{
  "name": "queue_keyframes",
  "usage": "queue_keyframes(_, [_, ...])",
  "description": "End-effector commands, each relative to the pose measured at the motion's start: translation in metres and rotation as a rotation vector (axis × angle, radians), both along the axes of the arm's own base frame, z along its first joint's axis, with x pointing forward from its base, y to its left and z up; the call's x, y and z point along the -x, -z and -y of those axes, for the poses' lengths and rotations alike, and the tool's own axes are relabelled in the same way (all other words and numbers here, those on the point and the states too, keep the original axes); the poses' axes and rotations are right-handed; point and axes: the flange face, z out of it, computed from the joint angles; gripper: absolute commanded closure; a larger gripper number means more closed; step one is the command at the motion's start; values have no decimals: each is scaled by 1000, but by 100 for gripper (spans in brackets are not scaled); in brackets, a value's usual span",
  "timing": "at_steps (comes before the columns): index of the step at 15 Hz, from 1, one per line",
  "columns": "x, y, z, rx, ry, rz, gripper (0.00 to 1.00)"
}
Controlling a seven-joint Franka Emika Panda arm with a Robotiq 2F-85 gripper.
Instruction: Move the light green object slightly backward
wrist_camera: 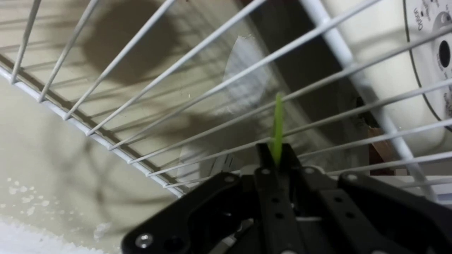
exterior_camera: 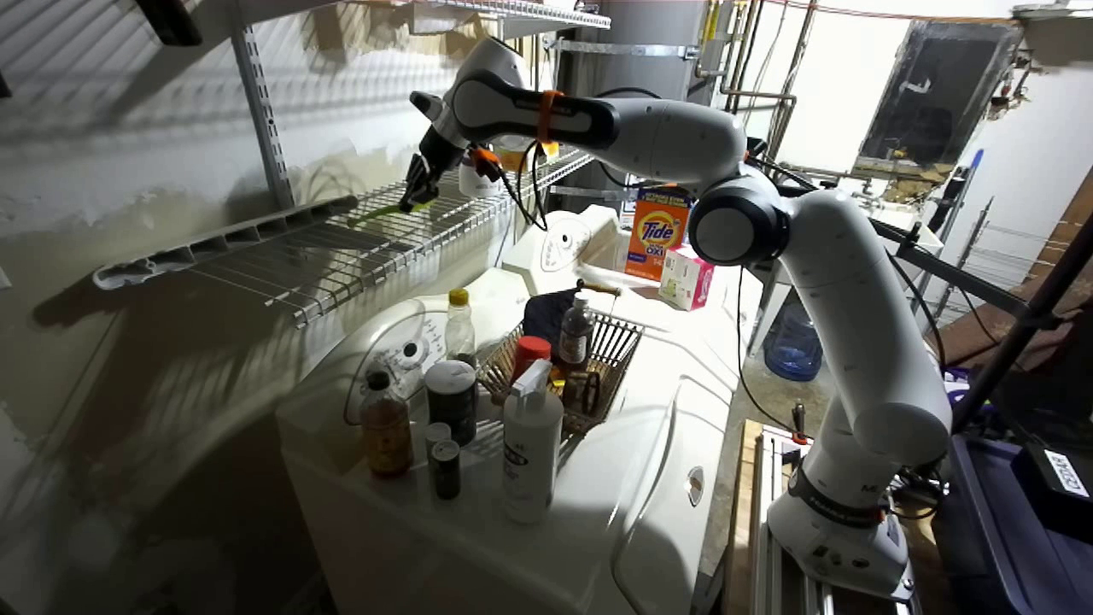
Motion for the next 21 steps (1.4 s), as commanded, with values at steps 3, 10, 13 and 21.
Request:
queue_keyframes(3, [4, -18, 6, 9, 40, 18, 98])
queue_keyframes(10, [8, -39, 0, 166, -23, 77, 98])
queue_keyframes(13, [11, -47, 3, 176, -32, 82, 98])
queue_keyframes(21, [22, -49, 22, -71, 50, 9, 98])
